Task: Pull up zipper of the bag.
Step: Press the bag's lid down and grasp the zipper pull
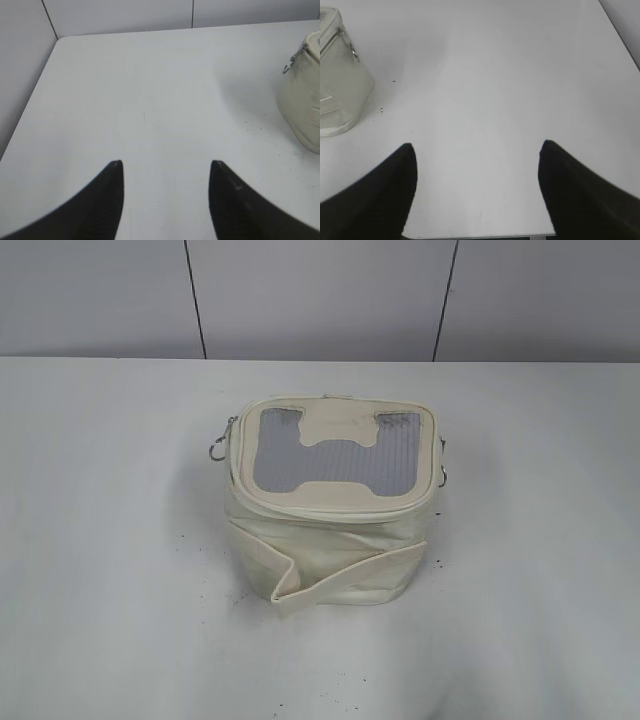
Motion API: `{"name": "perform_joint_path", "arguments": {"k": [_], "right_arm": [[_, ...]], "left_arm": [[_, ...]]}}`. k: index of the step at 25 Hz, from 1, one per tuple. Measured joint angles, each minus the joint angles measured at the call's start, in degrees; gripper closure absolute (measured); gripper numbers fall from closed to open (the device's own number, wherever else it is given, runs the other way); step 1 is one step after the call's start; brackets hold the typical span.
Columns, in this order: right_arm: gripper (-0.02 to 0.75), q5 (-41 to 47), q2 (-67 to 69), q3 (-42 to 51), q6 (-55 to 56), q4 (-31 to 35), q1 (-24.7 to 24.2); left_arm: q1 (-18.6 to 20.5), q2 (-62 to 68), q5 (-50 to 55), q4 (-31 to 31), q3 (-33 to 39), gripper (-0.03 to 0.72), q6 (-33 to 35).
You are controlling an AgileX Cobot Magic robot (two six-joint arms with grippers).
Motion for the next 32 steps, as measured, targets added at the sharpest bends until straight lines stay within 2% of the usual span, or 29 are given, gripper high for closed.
{"name": "perform_joint_path", "arguments": {"k": [18, 25, 29, 32], "right_arm": [[0.151, 0.00, 0.00, 0.00, 0.00, 0.00, 0.00], [0.151, -0.13, 0.71, 0.00, 0.00, 0.51, 0.00], [0.151, -2.35, 5.86, -0.78, -0.57, 2.78, 0.00], [0.151, -5.99, 11.13, -1.50, -3.29, 6.41, 0.15]], "left_arm": [[0.00, 0.00, 0.00, 0.00, 0.00, 0.271, 0.00], [-2.56, 3.50, -0.34, -2.68, -0.41, 0.271, 0.00], [-2.75, 10.16, -5.73, -3.99, -1.87, 0.271, 0.00], [-2.75, 15.52, -12.03, -8.20, -2.19, 0.271, 0.00]]}}
